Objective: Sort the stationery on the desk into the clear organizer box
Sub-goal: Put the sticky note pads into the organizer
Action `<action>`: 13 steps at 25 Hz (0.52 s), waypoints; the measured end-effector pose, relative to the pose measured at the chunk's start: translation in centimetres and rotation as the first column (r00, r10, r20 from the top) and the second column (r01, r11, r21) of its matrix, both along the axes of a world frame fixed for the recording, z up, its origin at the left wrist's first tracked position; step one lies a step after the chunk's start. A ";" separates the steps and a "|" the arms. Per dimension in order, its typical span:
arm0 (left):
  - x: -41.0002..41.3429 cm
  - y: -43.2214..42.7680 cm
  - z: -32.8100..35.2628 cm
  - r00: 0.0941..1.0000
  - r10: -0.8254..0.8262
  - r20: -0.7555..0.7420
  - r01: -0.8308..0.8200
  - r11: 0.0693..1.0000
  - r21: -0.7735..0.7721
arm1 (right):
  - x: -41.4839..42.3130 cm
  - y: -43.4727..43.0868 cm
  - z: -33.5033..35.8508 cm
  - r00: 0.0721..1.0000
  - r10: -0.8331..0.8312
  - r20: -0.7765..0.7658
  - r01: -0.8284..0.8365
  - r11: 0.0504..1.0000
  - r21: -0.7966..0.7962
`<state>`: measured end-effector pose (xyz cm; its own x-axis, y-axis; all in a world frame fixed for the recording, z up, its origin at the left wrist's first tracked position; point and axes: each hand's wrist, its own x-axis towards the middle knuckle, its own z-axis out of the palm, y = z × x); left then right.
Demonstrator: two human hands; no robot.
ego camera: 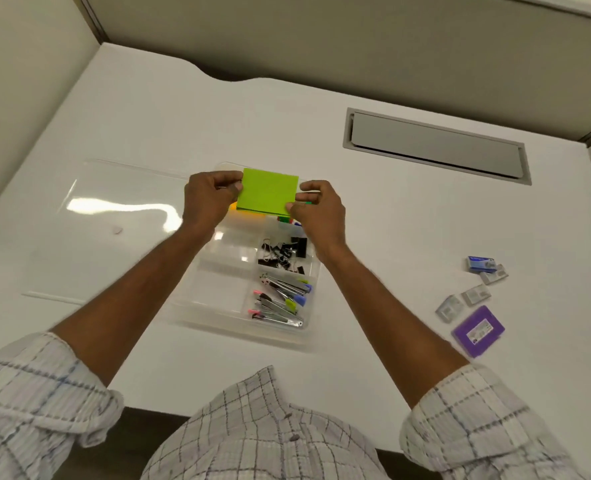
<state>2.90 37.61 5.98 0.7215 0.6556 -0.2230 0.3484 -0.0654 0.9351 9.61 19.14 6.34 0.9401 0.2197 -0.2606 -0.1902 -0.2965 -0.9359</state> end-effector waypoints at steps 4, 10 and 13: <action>0.2 3.8 -0.2 0.987 -0.104 -0.120 0.124 0.978 0.168 | -0.4 4.2 -0.3 0.992 0.046 0.114 -0.031 0.991 -0.134; 1.3 6.1 -0.8 0.959 -0.147 -0.241 0.227 0.910 0.346 | 0.1 7.2 -1.0 0.966 0.201 0.161 -0.131 0.922 -0.364; 1.4 6.8 -1.4 0.941 -0.206 -0.268 0.299 0.876 0.378 | 0.2 7.4 -1.1 0.929 0.311 0.201 -0.163 0.831 -0.532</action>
